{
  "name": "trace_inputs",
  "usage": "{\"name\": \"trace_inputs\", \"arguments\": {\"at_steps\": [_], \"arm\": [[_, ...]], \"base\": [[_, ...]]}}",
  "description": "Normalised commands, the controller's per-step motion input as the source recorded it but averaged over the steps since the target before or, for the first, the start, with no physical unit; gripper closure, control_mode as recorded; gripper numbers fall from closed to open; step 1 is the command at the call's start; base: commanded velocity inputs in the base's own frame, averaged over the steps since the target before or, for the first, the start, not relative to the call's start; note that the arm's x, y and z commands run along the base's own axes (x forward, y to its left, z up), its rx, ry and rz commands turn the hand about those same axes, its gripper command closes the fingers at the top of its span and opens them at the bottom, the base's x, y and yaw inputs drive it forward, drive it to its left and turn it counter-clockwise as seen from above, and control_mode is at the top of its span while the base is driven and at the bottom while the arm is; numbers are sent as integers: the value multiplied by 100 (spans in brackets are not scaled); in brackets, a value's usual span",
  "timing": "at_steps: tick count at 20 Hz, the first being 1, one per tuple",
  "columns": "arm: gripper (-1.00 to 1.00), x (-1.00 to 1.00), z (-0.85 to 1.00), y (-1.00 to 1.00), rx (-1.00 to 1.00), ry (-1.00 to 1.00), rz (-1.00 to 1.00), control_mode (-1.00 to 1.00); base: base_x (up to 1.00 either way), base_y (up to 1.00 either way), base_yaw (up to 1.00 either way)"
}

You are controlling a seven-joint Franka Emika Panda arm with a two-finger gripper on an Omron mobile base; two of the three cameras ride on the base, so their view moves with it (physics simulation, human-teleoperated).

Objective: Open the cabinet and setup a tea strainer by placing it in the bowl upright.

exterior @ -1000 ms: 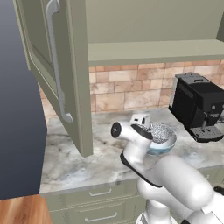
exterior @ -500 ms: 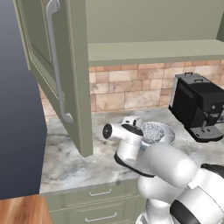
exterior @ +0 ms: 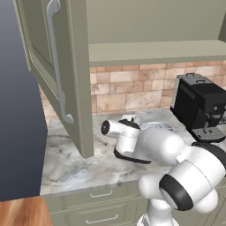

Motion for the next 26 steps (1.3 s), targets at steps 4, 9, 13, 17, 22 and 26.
{"name": "trace_inputs", "arguments": {"at_steps": [4, 9, 13, 17, 22, 26], "arm": [[100, 0, -8, 0, 0, -1, 0, -100], [-100, 0, -3, 0, 0, 0, 0, -100], [-100, 0, -1, 0, 0, 0, 0, -100], [-100, 0, 0, 0, 0, 0, 0, -100], [-100, -2, 4, -19, 5, 0, 0, -100], [-100, -14, 25, -9, 13, 0, 0, -100]], "base": [[0, 0, 0], [0, 0, 0], [0, 0, 0], [0, 0, 0], [0, 0, 0], [0, 0, 0]]}}
